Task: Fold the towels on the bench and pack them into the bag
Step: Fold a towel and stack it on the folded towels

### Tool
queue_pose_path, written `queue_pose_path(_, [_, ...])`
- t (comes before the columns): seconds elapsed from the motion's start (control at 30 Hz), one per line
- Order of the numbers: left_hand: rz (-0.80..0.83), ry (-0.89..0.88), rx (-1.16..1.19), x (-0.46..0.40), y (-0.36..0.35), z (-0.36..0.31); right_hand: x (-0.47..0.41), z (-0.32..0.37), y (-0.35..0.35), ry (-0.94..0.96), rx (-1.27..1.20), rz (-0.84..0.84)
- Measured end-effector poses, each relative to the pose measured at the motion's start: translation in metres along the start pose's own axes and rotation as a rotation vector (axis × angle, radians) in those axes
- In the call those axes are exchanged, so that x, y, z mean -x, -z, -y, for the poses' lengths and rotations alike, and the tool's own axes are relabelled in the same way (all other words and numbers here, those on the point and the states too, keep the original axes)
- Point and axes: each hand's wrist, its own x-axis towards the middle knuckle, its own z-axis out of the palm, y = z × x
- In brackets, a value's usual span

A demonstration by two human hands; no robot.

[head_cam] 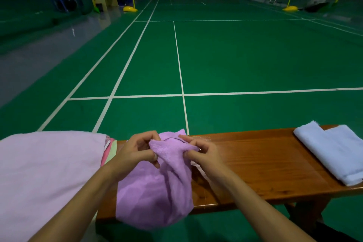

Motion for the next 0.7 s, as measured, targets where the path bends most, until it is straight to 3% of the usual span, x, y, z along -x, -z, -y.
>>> queue_pose_path(0.13, [0.017, 0.012, -0.063, 0.005, 0.01, -0.002, -0.009, 0.0, 0.009, 0.108, 0.155, -0.01])
queue_pose_path(0.3, [0.016, -0.005, -0.465, 0.007, 0.016, -0.005, -0.007, 0.014, 0.023, 0.214, 0.5, -0.021])
queue_pose_path(0.43, [-0.052, -0.088, -1.107, 0.008, 0.02, -0.007, -0.004, 0.04, 0.031, 0.265, 0.828, -0.059])
queue_pose_path(0.53, [-0.227, -0.225, -1.45, 0.003, 0.016, -0.02, -0.003, 0.06, 0.032, 0.35, 0.937, -0.144])
queue_pose_path(0.63, [-0.412, -0.326, -1.438, -0.002, 0.005, -0.047, 0.0, 0.084, 0.029, 0.456, 0.972, -0.292])
queue_pose_path(0.7, [-0.537, -0.295, -1.212, -0.006, 0.002, -0.064, 0.003, 0.103, 0.028, 0.511, 0.926, -0.397])
